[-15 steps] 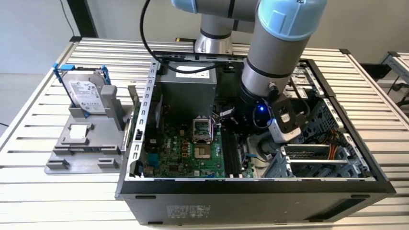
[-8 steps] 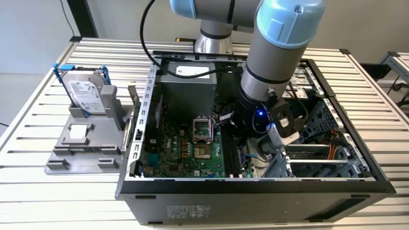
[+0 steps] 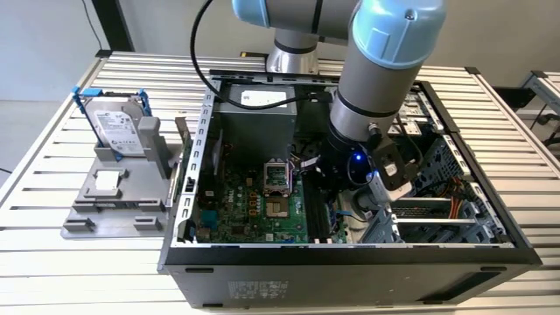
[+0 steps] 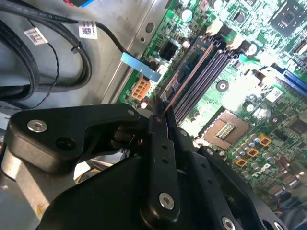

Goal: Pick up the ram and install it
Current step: 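Insert the ram into the slot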

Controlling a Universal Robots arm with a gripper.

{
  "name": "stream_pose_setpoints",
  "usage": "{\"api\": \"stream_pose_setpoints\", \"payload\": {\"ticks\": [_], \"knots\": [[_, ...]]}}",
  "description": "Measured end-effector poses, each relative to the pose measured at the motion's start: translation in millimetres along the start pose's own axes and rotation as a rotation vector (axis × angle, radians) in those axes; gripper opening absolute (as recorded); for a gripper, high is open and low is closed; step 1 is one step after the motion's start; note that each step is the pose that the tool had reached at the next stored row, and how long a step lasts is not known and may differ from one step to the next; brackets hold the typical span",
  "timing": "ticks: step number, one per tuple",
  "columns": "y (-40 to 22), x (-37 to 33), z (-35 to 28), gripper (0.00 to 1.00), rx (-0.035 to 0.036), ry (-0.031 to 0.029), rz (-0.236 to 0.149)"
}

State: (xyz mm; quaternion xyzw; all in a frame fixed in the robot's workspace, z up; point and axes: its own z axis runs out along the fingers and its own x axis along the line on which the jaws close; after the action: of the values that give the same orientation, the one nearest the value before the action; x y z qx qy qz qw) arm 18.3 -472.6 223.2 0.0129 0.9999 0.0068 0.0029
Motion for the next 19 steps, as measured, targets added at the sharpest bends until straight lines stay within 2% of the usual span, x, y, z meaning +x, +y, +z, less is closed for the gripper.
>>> {"api": "stream_pose_setpoints", "payload": {"ticks": [7,12,19], "knots": [[-1.5,0.6,2.1,0.0,0.0002,0.0002,-0.009],[-1.6,2.3,6.7,0.0,0.0,-0.0001,-0.014],[-3.6,2.5,7.1,0.0,-0.0001,0.0,-0.021]]}}
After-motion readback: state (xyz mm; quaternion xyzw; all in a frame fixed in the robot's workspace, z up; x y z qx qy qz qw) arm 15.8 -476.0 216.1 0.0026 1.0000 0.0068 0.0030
